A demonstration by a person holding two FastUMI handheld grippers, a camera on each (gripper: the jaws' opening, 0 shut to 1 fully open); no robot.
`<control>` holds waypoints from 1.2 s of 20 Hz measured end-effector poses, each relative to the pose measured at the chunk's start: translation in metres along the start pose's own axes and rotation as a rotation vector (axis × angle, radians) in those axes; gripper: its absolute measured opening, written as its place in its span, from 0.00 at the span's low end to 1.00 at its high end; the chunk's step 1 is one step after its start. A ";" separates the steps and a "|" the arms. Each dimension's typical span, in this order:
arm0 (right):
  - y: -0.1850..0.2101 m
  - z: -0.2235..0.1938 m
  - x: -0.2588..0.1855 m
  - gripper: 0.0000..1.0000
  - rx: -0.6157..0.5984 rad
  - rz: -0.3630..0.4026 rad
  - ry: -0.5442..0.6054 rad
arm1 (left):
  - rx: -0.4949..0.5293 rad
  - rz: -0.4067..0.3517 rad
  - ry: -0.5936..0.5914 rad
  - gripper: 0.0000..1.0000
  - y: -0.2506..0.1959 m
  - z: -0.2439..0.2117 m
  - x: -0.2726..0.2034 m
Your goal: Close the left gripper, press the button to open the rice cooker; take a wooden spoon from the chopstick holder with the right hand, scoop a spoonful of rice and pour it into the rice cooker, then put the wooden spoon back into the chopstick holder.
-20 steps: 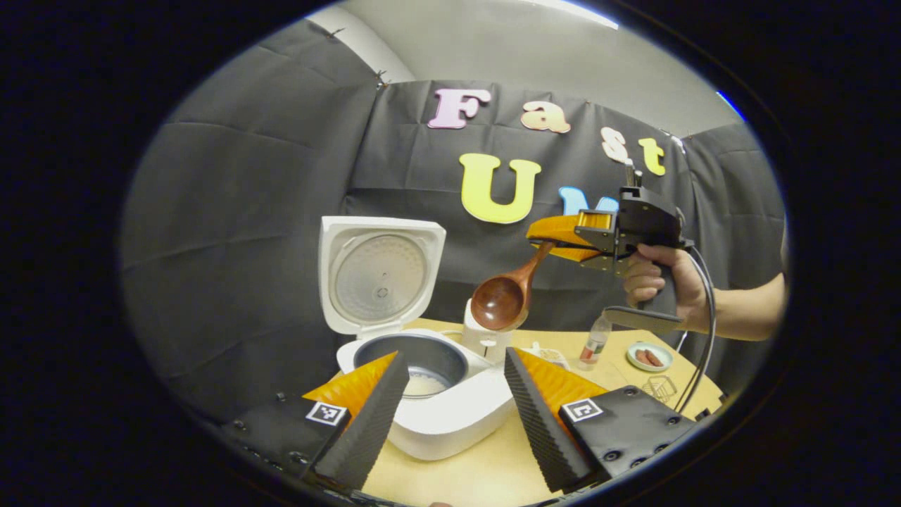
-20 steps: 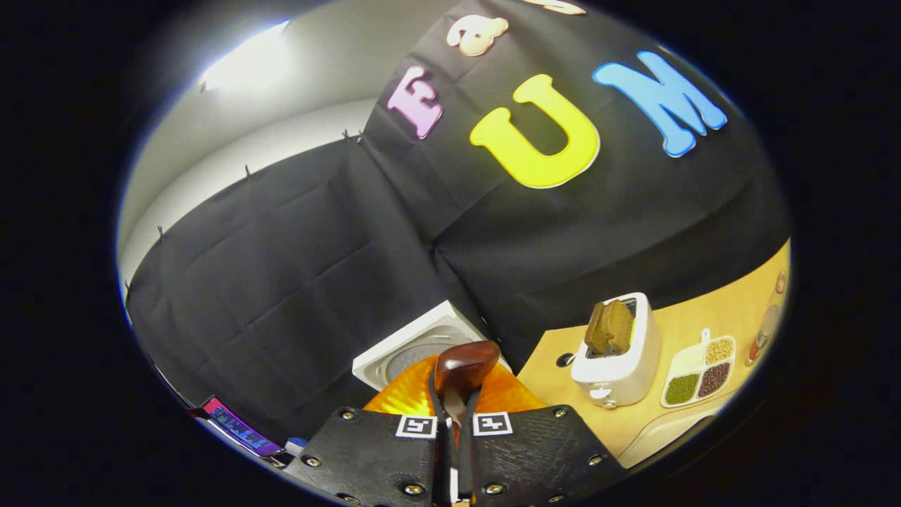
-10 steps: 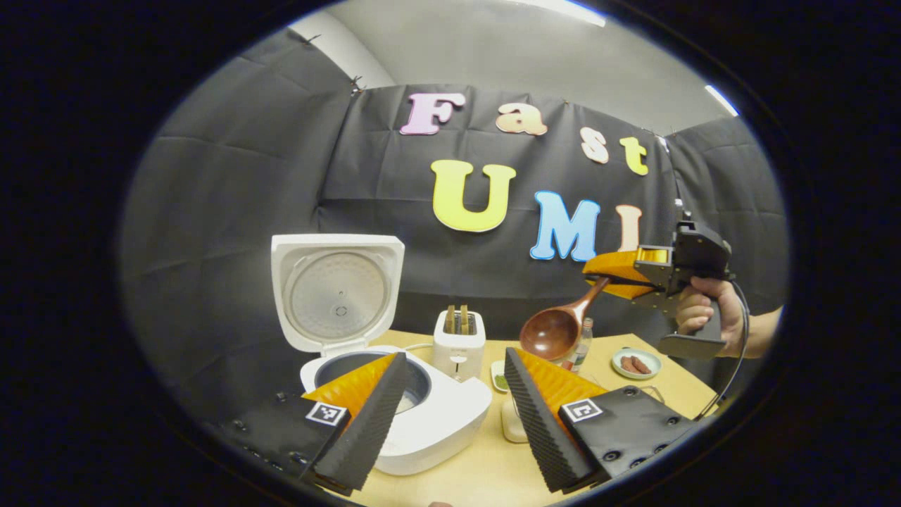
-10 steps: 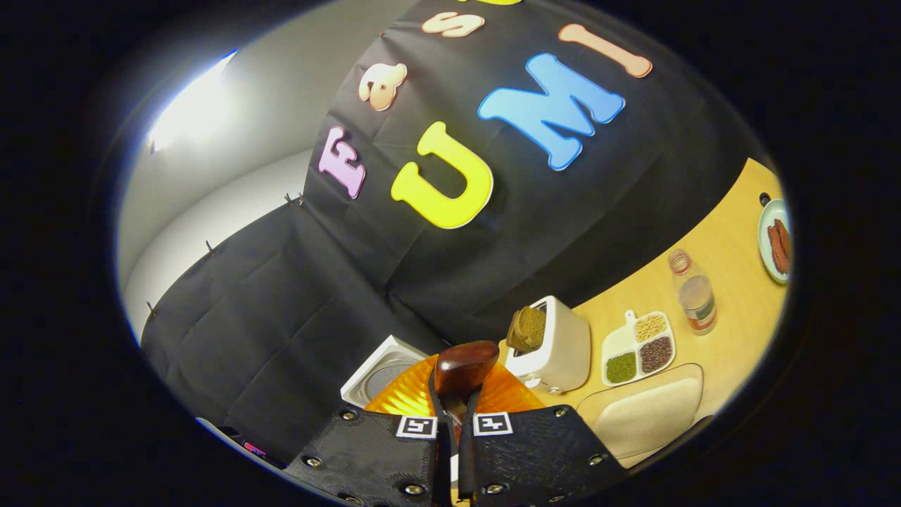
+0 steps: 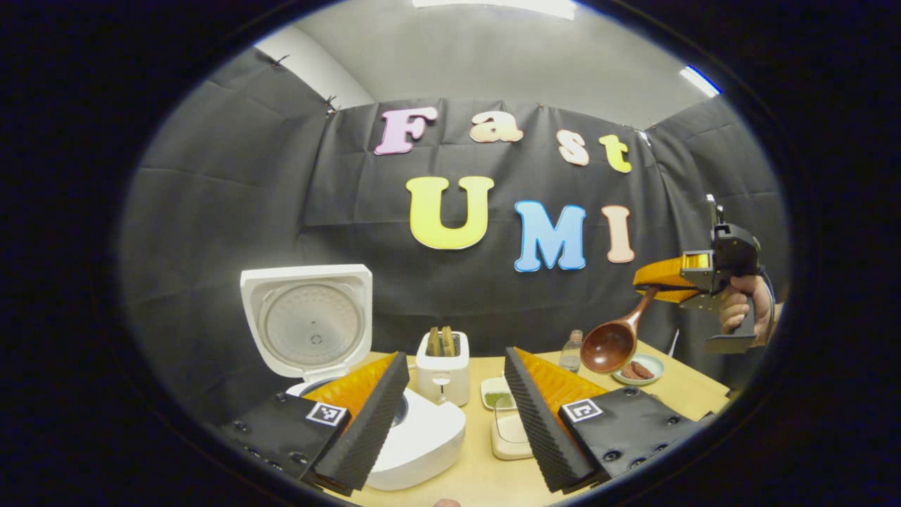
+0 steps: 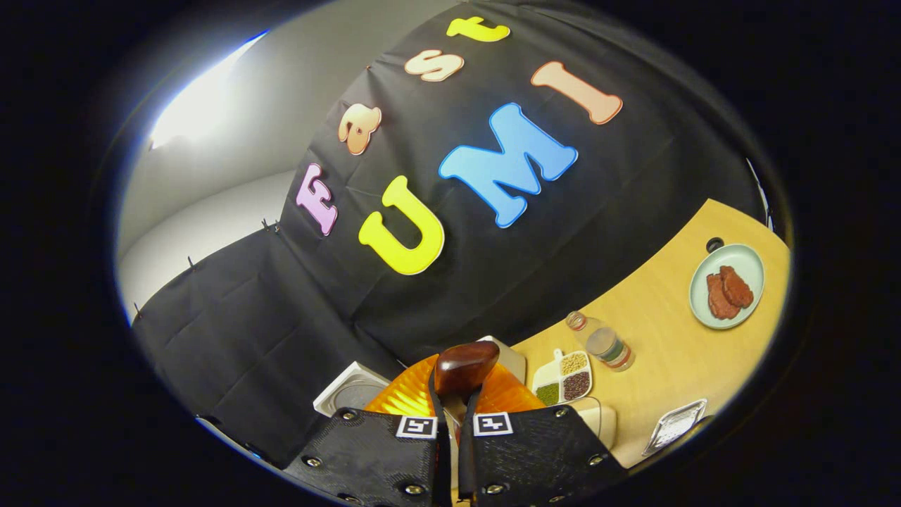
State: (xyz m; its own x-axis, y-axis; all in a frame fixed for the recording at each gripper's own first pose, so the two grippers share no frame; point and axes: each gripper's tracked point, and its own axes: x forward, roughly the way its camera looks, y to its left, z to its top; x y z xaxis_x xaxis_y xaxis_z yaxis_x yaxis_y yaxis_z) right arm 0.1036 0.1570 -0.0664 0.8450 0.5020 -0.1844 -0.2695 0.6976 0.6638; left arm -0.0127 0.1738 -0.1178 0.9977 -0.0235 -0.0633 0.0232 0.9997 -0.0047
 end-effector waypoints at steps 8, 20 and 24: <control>-0.066 0.023 -0.052 0.05 -0.020 -0.132 -0.044 | 0.021 -0.025 -0.002 0.92 -0.039 0.016 0.010; -0.155 0.001 -0.086 0.05 -0.177 -0.341 0.011 | 0.042 -0.021 -0.015 0.92 -0.083 0.042 0.000; -0.174 -0.019 -0.083 0.05 -0.184 -0.376 0.038 | 0.062 -0.008 -0.003 0.95 -0.090 0.044 -0.009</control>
State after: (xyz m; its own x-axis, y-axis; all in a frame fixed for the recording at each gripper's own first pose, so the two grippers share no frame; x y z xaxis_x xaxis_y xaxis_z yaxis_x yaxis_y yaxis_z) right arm 0.0710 0.0035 -0.1803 0.8836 0.2109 -0.4181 -0.0265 0.9139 0.4051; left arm -0.0212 0.0845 -0.0733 0.9977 -0.0316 -0.0606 0.0350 0.9978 0.0570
